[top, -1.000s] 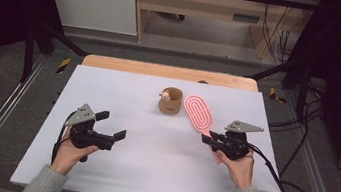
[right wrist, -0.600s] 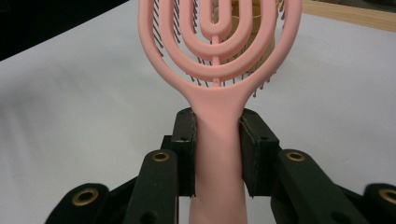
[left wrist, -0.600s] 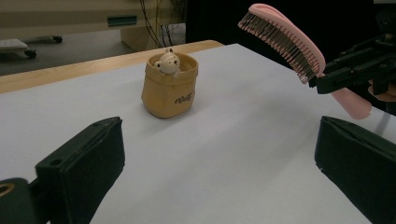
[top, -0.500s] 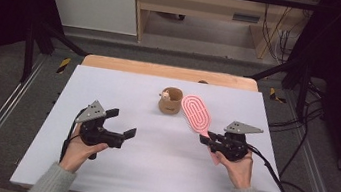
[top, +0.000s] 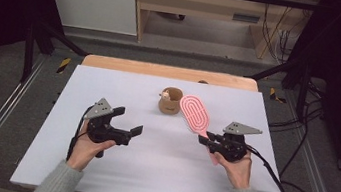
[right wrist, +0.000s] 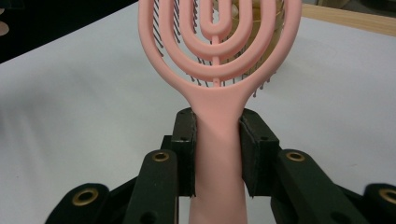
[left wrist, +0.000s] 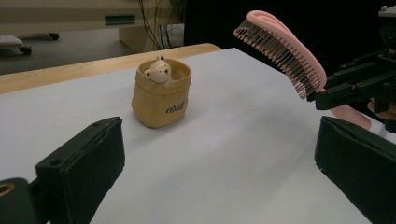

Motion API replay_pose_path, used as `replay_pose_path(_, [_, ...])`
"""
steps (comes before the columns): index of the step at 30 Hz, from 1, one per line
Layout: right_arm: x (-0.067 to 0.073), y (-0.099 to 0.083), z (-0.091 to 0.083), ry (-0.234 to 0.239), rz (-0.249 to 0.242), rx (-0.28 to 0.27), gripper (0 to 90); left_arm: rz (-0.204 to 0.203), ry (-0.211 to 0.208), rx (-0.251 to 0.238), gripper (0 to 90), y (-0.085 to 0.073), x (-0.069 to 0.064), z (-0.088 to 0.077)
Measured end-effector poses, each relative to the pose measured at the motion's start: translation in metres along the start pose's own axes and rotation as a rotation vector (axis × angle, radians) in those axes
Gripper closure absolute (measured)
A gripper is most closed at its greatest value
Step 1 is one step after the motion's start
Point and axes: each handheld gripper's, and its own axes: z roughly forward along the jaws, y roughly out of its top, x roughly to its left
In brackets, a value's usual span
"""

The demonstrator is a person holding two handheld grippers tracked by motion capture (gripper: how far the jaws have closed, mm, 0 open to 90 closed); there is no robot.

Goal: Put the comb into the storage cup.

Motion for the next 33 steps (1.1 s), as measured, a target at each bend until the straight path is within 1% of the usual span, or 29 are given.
replay_pose_path(9, [0.002, 0.000, 0.002, 0.010, 0.003, -0.007, 69.9, -0.012, -0.004, -0.007, 1.6, 0.007, -0.009, 0.012])
replay_pose_path(18, [0.004, 0.000, 0.003, 0.016, -0.007, -0.015, 70.0, -0.029, -0.002, -0.010, 1.3, 0.012, -0.018, 0.024])
replay_pose_path(33, [0.006, 0.000, 0.006, 0.035, -0.013, -0.019, 69.9, -0.038, -0.013, -0.006, 1.1, 0.017, -0.025, 0.038])
